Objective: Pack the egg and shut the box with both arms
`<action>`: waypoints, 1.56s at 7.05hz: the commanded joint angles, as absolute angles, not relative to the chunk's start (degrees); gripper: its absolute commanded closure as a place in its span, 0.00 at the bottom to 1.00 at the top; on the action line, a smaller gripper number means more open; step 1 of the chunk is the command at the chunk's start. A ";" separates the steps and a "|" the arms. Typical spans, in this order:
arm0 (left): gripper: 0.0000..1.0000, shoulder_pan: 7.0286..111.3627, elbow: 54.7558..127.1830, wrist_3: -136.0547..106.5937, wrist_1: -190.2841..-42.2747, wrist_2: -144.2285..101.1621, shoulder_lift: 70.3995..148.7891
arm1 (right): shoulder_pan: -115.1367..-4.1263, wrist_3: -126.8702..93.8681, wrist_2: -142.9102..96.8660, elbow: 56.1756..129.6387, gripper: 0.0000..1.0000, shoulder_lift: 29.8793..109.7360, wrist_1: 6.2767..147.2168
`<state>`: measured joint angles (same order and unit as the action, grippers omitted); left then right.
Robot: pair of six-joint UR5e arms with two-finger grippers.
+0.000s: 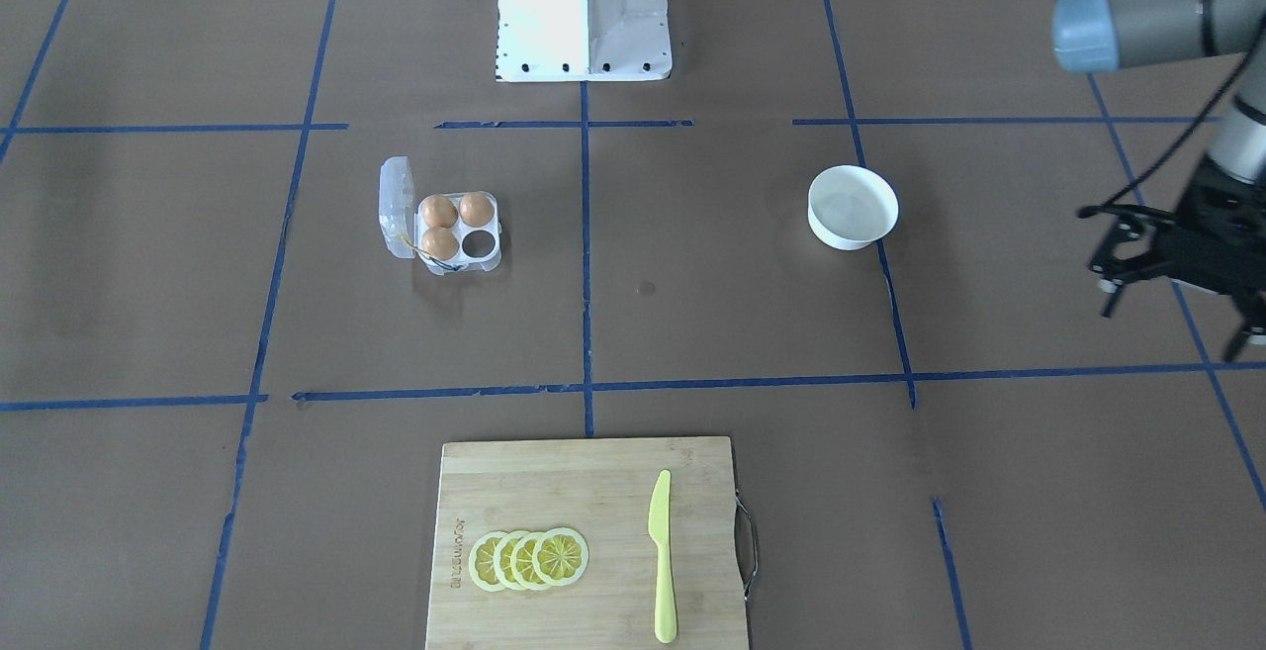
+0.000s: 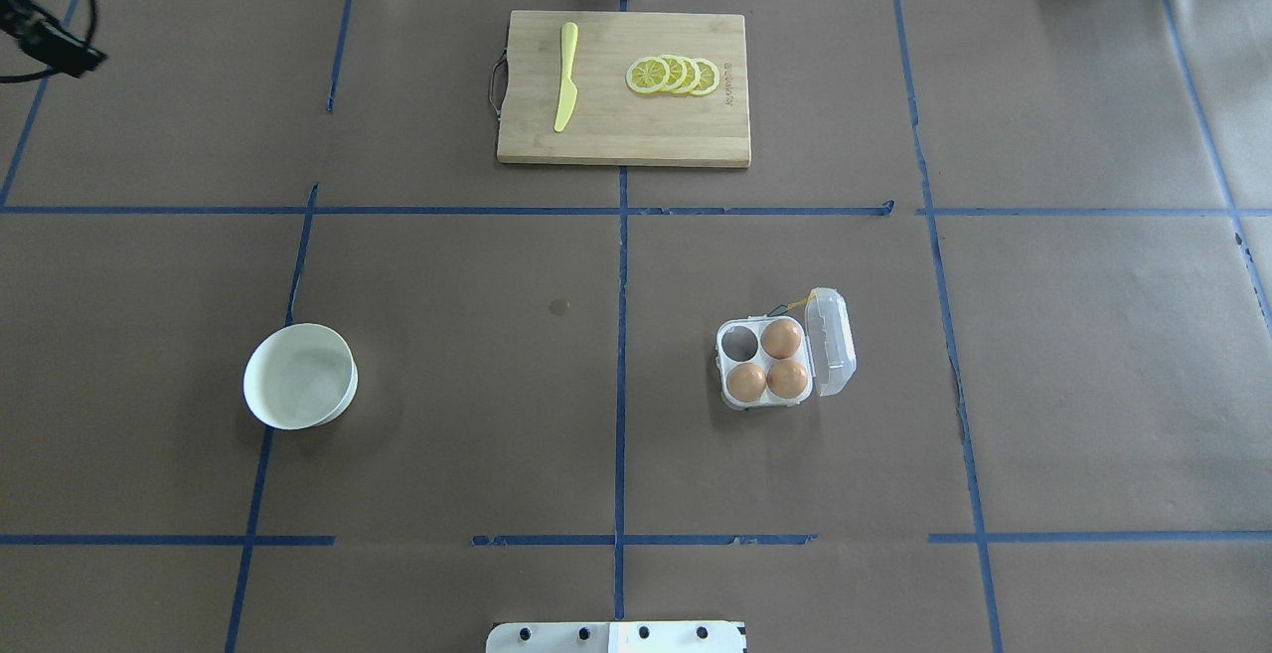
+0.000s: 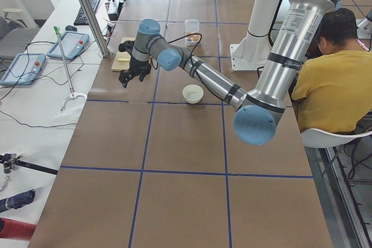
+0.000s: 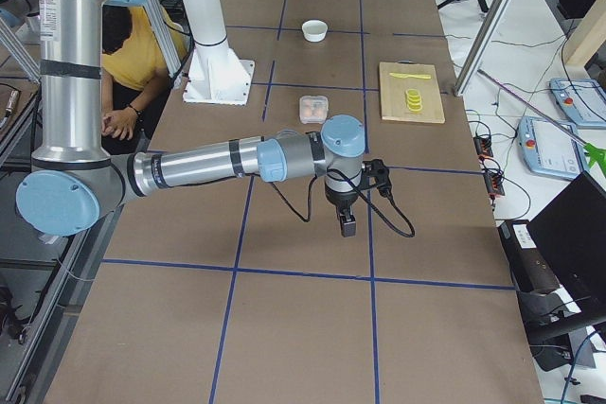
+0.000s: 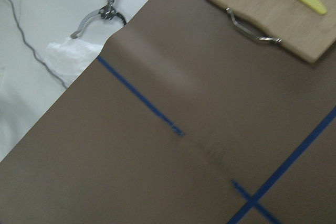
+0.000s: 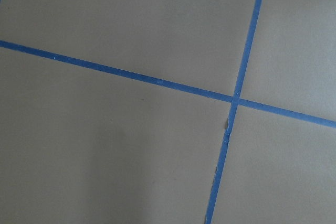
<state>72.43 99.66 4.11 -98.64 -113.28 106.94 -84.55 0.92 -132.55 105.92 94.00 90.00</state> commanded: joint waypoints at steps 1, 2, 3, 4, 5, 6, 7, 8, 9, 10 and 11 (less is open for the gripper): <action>0.00 85.82 91.96 7.81 -98.17 -115.56 103.90 | -84.55 0.79 -132.63 105.91 0.00 93.78 90.00; 0.00 86.74 91.15 11.56 -97.56 -115.58 100.49 | -84.55 0.53 -132.63 106.08 0.00 93.61 90.00; 0.00 88.40 87.49 11.60 -97.73 -116.88 95.85 | -84.46 0.53 -132.63 106.43 0.00 93.52 90.00; 0.00 90.77 86.93 11.69 -97.21 -125.94 92.93 | -84.20 0.53 -132.63 106.52 0.00 93.52 89.91; 0.00 90.96 88.23 11.86 -97.73 -132.91 87.33 | -82.55 0.53 -132.54 106.78 0.00 93.52 88.78; 0.00 91.05 91.20 11.52 -94.95 -133.85 86.41 | -81.49 -1.30 -132.63 106.96 0.00 93.52 86.59; 0.00 91.23 91.49 11.60 -89.18 -133.94 88.05 | -77.99 -10.19 -132.54 107.92 0.01 93.60 82.66; 0.00 91.49 92.02 12.12 -89.12 -133.95 87.89 | -72.22 -22.72 -132.02 108.02 0.02 93.78 73.83; 0.00 91.49 92.63 12.13 -89.12 -133.77 88.24 | -66.15 -34.68 -130.79 108.02 0.08 94.13 65.56; 0.00 91.49 92.64 12.13 -89.21 -133.77 88.50 | -59.92 -46.55 -127.21 108.10 0.37 94.13 60.17; 0.00 91.49 92.64 12.13 -89.21 -133.77 88.51 | -54.02 -57.98 -124.57 108.19 0.80 93.52 56.55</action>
